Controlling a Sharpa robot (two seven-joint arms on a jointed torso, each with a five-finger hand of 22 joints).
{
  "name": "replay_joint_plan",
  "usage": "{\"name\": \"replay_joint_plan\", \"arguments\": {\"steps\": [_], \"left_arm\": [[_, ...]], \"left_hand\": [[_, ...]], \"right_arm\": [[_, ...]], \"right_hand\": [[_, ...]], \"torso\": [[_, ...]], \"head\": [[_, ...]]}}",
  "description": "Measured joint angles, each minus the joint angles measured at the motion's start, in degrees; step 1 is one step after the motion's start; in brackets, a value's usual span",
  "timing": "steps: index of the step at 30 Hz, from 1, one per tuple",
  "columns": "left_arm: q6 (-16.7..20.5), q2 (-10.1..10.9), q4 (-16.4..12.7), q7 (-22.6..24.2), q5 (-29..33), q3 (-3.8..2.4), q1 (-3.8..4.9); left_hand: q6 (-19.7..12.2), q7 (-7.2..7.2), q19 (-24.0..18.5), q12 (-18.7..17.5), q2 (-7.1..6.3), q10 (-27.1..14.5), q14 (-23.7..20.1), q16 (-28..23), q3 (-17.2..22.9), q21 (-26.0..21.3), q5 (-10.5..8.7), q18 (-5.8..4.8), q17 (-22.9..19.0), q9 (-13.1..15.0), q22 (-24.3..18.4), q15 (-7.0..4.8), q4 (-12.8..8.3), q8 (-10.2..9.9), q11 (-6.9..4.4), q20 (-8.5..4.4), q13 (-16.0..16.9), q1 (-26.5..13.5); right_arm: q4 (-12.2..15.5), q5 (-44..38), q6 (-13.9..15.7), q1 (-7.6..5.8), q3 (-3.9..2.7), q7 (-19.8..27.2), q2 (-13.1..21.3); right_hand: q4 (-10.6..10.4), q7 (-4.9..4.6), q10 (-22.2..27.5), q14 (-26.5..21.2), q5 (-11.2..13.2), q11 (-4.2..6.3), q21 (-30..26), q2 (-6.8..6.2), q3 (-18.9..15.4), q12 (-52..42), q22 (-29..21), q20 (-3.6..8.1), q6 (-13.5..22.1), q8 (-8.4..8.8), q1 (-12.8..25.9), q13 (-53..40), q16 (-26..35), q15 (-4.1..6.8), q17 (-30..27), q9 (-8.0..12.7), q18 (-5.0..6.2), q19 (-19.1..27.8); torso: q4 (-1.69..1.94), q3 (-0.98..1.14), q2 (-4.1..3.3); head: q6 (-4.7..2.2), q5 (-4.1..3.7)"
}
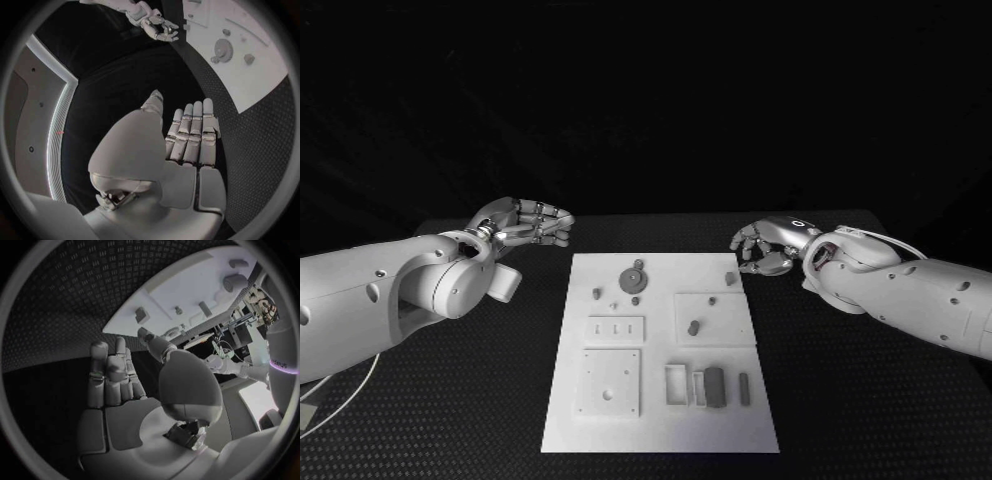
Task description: Assemble the parts on the task board
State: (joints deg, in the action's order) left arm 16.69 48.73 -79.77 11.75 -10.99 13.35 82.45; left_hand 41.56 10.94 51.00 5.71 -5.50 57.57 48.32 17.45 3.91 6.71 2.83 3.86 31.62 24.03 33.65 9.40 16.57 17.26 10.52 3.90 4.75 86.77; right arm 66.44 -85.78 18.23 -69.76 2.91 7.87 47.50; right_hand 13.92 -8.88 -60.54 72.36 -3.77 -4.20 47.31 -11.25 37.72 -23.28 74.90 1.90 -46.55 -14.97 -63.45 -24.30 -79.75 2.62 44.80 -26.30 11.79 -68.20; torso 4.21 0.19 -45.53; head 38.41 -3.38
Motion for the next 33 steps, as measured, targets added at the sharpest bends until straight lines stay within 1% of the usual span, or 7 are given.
{"name": "replay_joint_plan", "arguments": {"steps": [4,8,15,18,23,30,33], "left_arm": [[-0.05,-0.09,0.12,0.00,-0.08,0.00,0.00],[-0.07,-0.11,0.19,0.01,-0.13,0.00,-0.01],[-0.11,-0.08,0.26,0.02,-0.19,0.00,-0.02],[-0.12,-0.08,0.26,0.02,-0.20,0.00,-0.02],[-0.14,-0.10,0.35,0.02,-0.22,0.00,-0.02],[-0.17,-0.12,0.36,0.02,-0.24,0.00,-0.02],[-0.18,-0.10,0.35,0.02,-0.25,0.00,-0.02]], "left_hand": [[0.00,0.00,0.00,-0.02,0.00,-0.25,0.00,0.00,0.00,0.00,0.00,0.01,0.13,-0.01,0.00,0.00,0.00,0.00,0.25,0.00,-0.09,0.00],[0.00,0.00,0.00,-0.36,0.00,-0.34,0.00,0.00,0.00,0.00,0.00,0.00,0.13,-0.05,0.00,0.00,0.00,0.00,0.34,0.00,-0.14,0.00],[0.00,0.00,0.00,-0.36,0.00,-0.34,0.00,0.00,0.00,0.00,0.00,-0.02,0.13,-0.05,0.05,0.00,0.00,0.00,0.34,0.00,-0.14,0.00],[0.00,0.00,0.00,-0.36,0.00,-0.34,0.00,0.00,0.00,0.00,0.00,-0.03,0.17,-0.05,0.05,0.00,0.00,0.00,0.34,0.00,-0.14,0.00],[0.00,0.00,0.00,-0.36,0.00,-0.34,0.00,0.00,0.00,0.00,0.00,-0.06,0.17,-0.05,0.05,0.00,0.00,0.00,0.34,0.00,-0.18,0.00],[0.00,0.00,0.00,-0.36,0.00,-0.34,0.00,0.00,0.00,0.00,0.00,-0.30,0.17,-0.05,0.05,0.00,0.00,0.00,0.34,0.00,-0.18,0.00],[0.00,0.00,0.00,-0.36,0.00,-0.34,0.00,0.00,0.00,0.00,0.00,-0.32,0.17,-0.05,0.05,0.00,0.00,0.00,0.34,0.00,-0.18,0.00]], "right_arm": [[-0.97,-0.01,-0.19,0.94,0.03,0.45,-0.40],[-1.56,-0.03,-0.43,1.48,0.05,0.72,-0.76],[-1.99,-0.05,-0.85,1.99,0.05,0.96,-1.32],[-2.02,-0.05,-1.11,2.15,0.05,1.04,-1.57],[-2.44,0.04,-1.21,3.14,0.04,1.25,-2.03],[-2.78,0.45,-1.14,3.70,0.04,1.49,-2.58],[-2.84,0.56,-1.06,3.86,-0.01,1.58,-2.73]], "right_hand": [[0.00,-0.17,-0.30,0.00,0.00,0.11,-0.15,0.00,0.00,0.23,0.00,-0.08,-0.18,0.00,0.00,0.26,0.00,0.00,-0.05,0.00,0.00,-0.08],[0.15,-0.17,-0.41,0.00,0.00,0.00,-0.15,0.00,-0.16,0.50,0.00,-0.09,-0.19,-0.25,0.00,0.50,0.00,0.00,-0.05,0.00,-0.01,-0.08],[0.15,-0.17,-0.70,0.00,0.00,0.11,-0.15,0.00,-0.16,0.95,0.00,-0.09,-0.20,-0.56,0.00,0.84,0.00,0.00,-0.11,0.00,-0.01,-0.09],[0.15,-0.16,-0.91,0.00,0.00,-0.09,-0.15,0.00,-0.16,1.00,0.00,-0.16,-0.21,-0.66,0.00,0.93,0.00,0.01,-0.11,-0.01,0.00,-0.16],[-0.01,-0.13,-1.11,0.00,0.00,0.11,-0.38,0.00,-0.32,1.21,0.00,-0.19,-0.27,-0.66,0.00,1.10,0.00,0.01,-0.17,-0.06,-0.01,-0.18],[-0.01,-0.19,-1.46,0.00,0.00,0.04,-0.38,0.00,-0.32,1.20,0.00,-0.19,-0.55,-0.66,0.00,1.14,0.00,0.01,-0.17,-0.05,-0.01,-0.19],[-0.17,-0.22,-1.84,0.01,0.00,0.21,-0.38,0.00,-0.48,1.15,0.00,-0.21,-0.80,-0.72,0.00,1.12,0.00,0.02,-0.17,-0.05,-0.01,-0.20]], "torso": [[0.07,0.01,0.00],[0.18,-0.03,0.03],[0.18,-0.10,0.07],[0.12,-0.13,0.07],[0.10,-0.17,0.07],[0.09,-0.18,0.08],[0.10,-0.19,0.09]], "head": [[0.18,-0.15],[0.43,-0.30],[0.51,-0.32],[0.58,-0.29],[0.69,-0.31],[0.87,-0.27],[0.94,-0.27]]}}
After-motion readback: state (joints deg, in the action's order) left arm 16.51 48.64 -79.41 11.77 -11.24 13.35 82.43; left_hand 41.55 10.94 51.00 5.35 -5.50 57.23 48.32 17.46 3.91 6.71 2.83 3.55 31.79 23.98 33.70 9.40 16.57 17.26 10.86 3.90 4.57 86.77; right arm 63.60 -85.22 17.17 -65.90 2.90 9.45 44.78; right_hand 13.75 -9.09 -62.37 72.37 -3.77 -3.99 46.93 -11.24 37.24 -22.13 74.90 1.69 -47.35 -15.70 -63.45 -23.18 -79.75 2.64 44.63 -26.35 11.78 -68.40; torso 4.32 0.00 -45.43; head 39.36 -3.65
